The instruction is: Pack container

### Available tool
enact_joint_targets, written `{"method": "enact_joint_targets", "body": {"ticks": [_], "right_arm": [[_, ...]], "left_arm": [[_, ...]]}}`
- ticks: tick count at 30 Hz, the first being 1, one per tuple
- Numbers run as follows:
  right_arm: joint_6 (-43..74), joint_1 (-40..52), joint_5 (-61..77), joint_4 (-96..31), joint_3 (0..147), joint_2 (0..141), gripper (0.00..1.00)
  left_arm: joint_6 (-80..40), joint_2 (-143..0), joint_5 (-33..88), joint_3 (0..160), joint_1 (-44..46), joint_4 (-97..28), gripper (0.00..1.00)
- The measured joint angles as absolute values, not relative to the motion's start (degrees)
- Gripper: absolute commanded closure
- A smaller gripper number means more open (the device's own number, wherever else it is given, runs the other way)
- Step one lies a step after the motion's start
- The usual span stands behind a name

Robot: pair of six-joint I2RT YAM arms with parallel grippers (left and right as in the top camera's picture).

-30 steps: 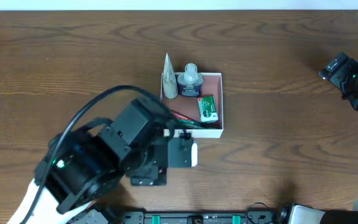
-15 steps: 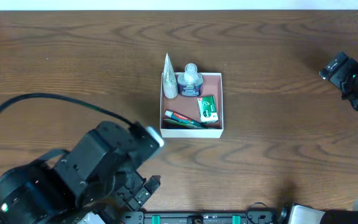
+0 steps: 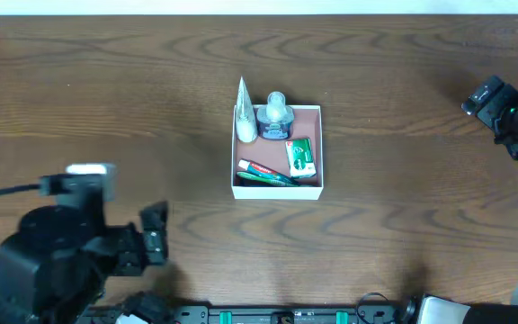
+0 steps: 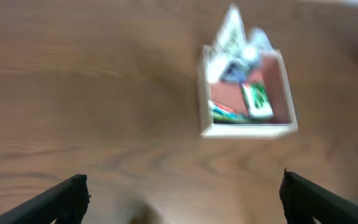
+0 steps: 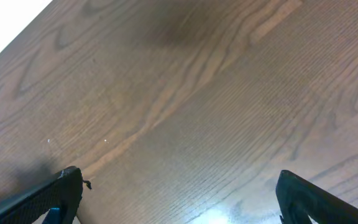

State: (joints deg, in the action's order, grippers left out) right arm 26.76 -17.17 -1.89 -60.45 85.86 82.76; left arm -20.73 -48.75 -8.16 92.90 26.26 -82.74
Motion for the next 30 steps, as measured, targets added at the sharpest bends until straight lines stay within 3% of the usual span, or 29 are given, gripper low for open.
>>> {"method": "enact_joint_targets", "body": {"ticks": [11,22,30], "right_arm": [[26.8,-17.2,-1.9,-60.4,85.9,82.8,0.01],[26.8,-17.2,-1.9,-60.4,85.9,82.8,0.01],[26.8,-17.2,-1.9,-60.4,85.9,82.8,0.01]], "left_arm": [[-18.6,-34.2,-9.0,73.0,9.4,-61.3,0.02],[-6.1,-20.7,-0.6,42.7,4.9,-24.6,0.02],[-2.6,-11.4,2.7,27.2,2.3,-12.7,0.02]]}}
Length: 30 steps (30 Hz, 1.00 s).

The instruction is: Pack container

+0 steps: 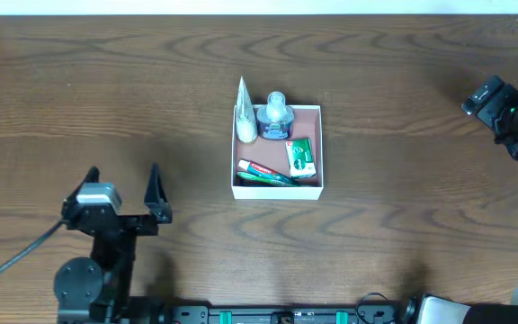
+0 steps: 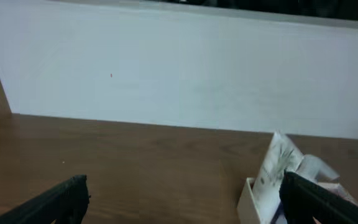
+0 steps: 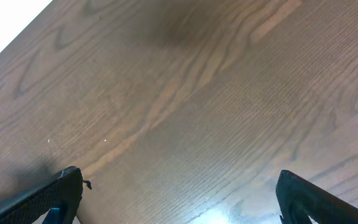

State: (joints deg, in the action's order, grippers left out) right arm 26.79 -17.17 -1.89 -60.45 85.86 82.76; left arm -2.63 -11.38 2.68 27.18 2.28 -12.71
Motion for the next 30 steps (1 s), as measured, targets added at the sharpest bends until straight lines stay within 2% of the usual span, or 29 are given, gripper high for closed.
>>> {"method": "enact_joint_targets", "body": {"ticks": [13,18,30], "right_arm": [[26.8,-17.2,-1.9,-60.4,85.9,82.8,0.01],[26.8,-17.2,-1.9,-60.4,85.9,82.8,0.01],[26.8,-17.2,-1.9,-60.4,85.9,82.8,0.01]], "left_arm": [[-1.7,-1.6,7.2,12.3,1.8,-4.9,0.02],[-1.5,-0.7,8.9,7.9,1.7,0.1,0.02],[-1.5,-0.6,11.5,4.5,1.7,1.6,0.02]]}}
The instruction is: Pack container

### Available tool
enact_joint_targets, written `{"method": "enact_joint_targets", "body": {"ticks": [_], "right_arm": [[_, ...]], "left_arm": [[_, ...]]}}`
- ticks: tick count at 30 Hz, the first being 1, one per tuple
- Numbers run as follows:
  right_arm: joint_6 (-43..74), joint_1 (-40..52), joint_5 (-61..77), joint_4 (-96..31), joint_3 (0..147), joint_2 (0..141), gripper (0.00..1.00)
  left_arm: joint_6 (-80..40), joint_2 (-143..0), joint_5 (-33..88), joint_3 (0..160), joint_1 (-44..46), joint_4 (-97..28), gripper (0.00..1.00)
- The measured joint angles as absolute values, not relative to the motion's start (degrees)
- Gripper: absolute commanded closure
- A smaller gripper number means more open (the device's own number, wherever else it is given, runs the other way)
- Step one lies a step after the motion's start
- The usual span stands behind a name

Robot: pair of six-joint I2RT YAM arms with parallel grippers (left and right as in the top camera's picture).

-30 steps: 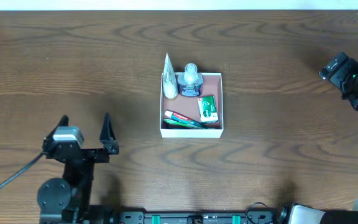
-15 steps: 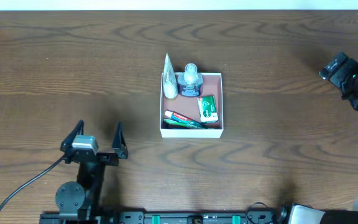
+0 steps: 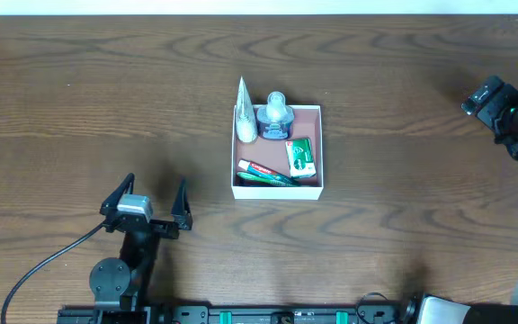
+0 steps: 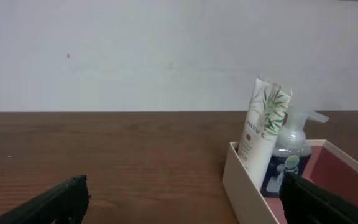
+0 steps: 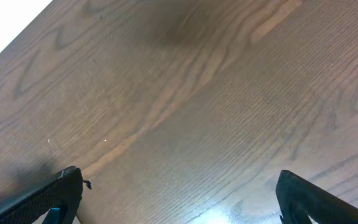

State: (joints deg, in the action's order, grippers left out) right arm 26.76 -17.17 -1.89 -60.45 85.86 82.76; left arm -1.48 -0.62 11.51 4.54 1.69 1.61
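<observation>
A white box [image 3: 236,158] with a pink floor stands mid-table. Inside it are a white tube [image 3: 244,117] upright, a blue pump bottle [image 3: 276,117], a green packet [image 3: 300,157] and a flat red-and-green toothpaste tube [image 3: 266,173]. My left gripper [image 3: 148,196] is open and empty at the near left, well short of the box. In the left wrist view the box wall [image 4: 244,190], white tube [image 4: 263,134] and pump bottle [image 4: 288,158] show to the right of the open left gripper [image 4: 182,202]. My right gripper [image 3: 486,97] is open over bare wood at the far right, as the right gripper [image 5: 179,199] wrist view shows.
The brown wooden table [image 3: 403,72] runs to a white wall [image 4: 166,50] at the back. The left arm's cable [image 3: 43,265] trails along the near left edge.
My left gripper has shifted a little right and nearer the front edge. Its camera now sees the box, tube and bottle more fully. The right arm has not moved.
At first my left arm was raised at the near left, its camera looking down on the packed box. A second later it was low and level near the front edge, facing the back wall. Now it sits slightly further right. The box's contents stayed unchanged throughout.
</observation>
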Motion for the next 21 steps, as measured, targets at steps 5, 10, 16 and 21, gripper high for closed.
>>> {"method": "enact_joint_targets", "body": {"ticks": [5,10,16,21], "right_arm": [[26.8,-17.2,-1.9,-60.4,85.9,82.8,0.01],[26.8,-17.2,-1.9,-60.4,85.9,82.8,0.01],[26.8,-17.2,-1.9,-60.4,85.9,82.8,0.01],[26.8,-17.2,-1.9,-60.4,85.9,82.8,0.01]], "left_arm": [[-1.5,-0.6,11.7,1.3,1.7,3.0,0.02],[-1.5,-0.6,11.9,0.3,2.0,2.8,0.02],[-1.5,-0.6,11.7,0.8,2.1,-0.2,0.02],[-1.5,-0.6,11.6,0.9,2.1,-0.4,0.02]]}}
